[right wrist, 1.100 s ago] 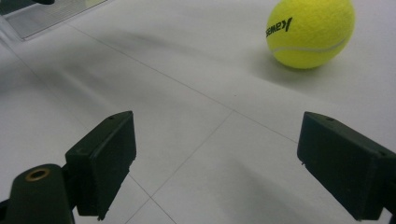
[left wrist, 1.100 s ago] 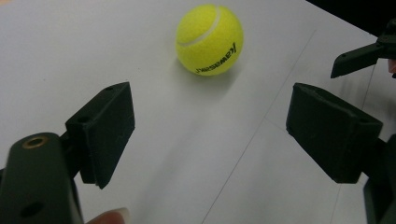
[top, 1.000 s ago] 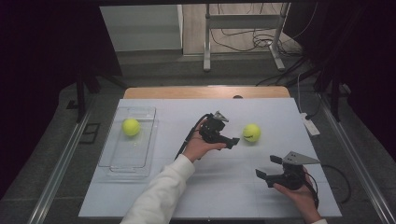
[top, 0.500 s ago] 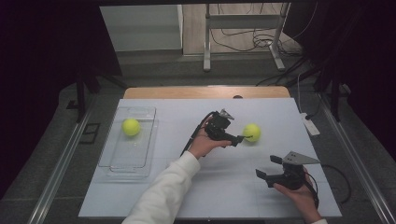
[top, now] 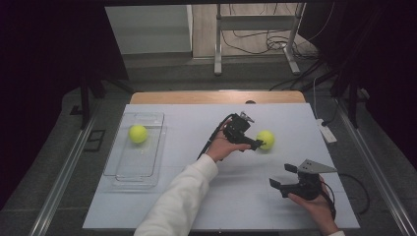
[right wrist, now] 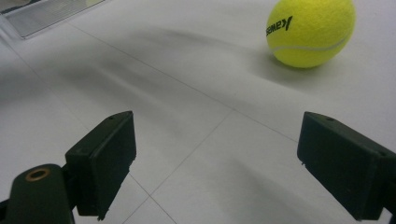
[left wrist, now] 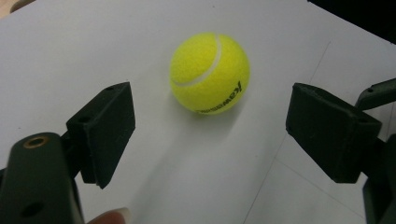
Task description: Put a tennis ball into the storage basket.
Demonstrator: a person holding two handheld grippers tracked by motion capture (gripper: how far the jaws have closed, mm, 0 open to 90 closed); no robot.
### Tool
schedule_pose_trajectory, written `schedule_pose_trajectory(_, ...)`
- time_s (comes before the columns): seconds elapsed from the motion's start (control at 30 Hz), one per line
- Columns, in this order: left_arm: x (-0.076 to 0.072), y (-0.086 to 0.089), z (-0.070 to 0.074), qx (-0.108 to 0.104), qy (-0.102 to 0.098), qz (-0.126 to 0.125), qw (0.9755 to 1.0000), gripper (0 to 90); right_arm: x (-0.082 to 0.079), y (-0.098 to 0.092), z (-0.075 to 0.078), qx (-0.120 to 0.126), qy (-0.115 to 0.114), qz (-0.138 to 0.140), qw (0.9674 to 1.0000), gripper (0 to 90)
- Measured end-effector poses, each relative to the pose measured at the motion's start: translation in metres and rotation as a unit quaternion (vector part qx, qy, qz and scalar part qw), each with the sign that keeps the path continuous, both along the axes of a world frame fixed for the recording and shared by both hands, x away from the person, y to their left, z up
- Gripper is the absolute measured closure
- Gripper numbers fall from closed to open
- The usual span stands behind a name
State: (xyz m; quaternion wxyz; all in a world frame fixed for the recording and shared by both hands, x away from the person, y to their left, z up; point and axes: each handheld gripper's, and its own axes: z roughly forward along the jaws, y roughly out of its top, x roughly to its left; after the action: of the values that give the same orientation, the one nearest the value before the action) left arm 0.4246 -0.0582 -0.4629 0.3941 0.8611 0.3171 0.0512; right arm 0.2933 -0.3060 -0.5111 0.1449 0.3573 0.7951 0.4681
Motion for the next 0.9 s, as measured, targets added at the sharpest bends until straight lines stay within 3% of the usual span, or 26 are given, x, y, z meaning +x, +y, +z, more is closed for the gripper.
schedule_pose_trajectory(0.9,0.022,-0.022,-0.016,0.008,0.024,0.003,0.9997,15.2,0.000,0.000,0.000,0.001,0.002,0.001,1.0000,12.4)
